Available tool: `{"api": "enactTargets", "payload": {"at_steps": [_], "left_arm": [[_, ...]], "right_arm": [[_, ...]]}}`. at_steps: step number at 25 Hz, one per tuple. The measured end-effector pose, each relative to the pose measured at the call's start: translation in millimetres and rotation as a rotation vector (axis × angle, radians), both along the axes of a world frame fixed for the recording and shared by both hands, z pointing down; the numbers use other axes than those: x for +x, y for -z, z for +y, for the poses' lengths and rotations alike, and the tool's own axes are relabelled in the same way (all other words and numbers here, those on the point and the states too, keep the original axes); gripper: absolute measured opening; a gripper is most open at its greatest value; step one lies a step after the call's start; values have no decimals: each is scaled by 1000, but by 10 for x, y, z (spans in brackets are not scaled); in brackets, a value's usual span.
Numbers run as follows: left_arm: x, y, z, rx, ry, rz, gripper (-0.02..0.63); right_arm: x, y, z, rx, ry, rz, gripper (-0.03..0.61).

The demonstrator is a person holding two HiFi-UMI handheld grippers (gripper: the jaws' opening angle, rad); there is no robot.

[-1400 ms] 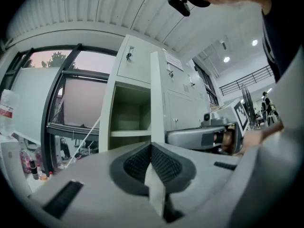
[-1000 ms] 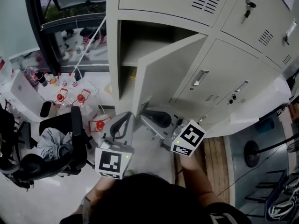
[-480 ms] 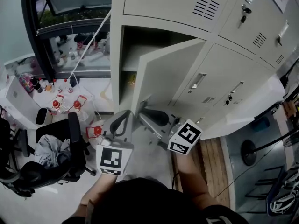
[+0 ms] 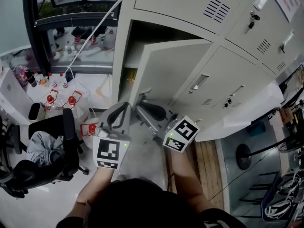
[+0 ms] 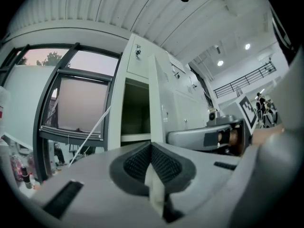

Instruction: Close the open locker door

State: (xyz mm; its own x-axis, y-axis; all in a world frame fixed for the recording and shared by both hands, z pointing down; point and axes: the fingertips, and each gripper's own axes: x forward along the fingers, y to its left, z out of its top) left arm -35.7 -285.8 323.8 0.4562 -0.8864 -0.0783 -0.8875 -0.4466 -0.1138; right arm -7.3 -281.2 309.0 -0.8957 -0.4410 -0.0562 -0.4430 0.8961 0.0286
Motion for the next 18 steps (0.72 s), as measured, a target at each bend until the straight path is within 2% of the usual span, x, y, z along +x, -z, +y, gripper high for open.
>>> {"api": "enactTargets", "payload": {"at_steps": [18], "left_arm": [[-168,-34,-293,-14,20,16,2]], "right_arm": [[-174,7,-280,-8,-46,9,41]]}}
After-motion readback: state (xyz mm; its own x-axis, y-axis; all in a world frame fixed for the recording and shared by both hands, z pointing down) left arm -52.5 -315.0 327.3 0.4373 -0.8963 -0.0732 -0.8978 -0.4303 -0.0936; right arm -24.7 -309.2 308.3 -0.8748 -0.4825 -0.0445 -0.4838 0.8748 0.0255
